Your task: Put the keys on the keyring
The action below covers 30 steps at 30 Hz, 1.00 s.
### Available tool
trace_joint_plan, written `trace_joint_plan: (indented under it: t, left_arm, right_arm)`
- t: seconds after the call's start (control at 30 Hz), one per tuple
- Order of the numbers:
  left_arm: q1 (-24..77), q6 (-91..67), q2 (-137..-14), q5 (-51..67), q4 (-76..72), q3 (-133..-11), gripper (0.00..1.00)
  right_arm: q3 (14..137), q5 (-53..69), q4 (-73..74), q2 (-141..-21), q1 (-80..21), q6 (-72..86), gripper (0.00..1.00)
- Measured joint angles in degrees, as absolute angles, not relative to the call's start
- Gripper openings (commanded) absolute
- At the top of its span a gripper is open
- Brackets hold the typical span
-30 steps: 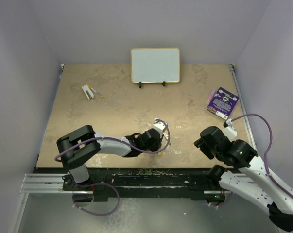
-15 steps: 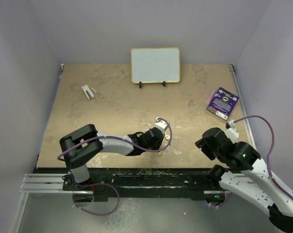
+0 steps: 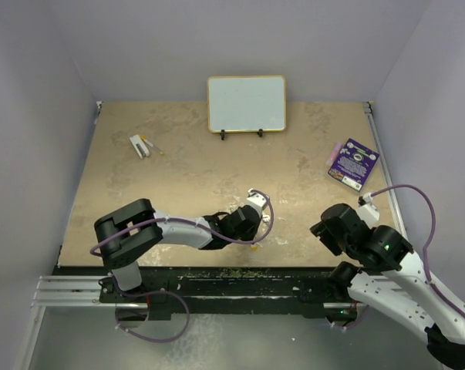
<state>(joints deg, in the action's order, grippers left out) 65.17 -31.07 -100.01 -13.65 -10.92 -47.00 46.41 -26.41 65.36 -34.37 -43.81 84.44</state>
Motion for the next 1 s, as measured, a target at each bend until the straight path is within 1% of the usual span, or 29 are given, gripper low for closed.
trace_joint_plan:
  t: [0.13, 0.23, 0.43, 0.63, 1.0]
  left_arm:
    - [65.56, -31.16, -100.01, -13.61, -10.87, -47.00, 0.09]
    - [65.67, -31.51, -100.01, -13.52, -10.87, -47.00, 0.13]
    - [65.71, -31.92, -99.96, -13.37, -10.98, -46.94, 0.15]
    - [65.80, -31.90, -98.72, -12.73, -11.18, -45.50, 0.23]
    - [66.04, -30.81, -97.71, -12.67, -12.34, -43.97, 0.23]
  right_arm:
    - [46.41, -26.41, 65.87, -34.37, -43.81, 84.53, 0.52]
    - [46.41, -26.41, 66.24, -34.37, -43.81, 84.62, 0.53]
    - [46.41, -26.44, 66.96, -34.37, -43.81, 84.90, 0.53]
    - [46.41, -26.41, 67.00, -34.37, -43.81, 84.90, 0.54]
    - [46.41, -26.44, 67.00, -34.37, -43.81, 84.90, 0.54]
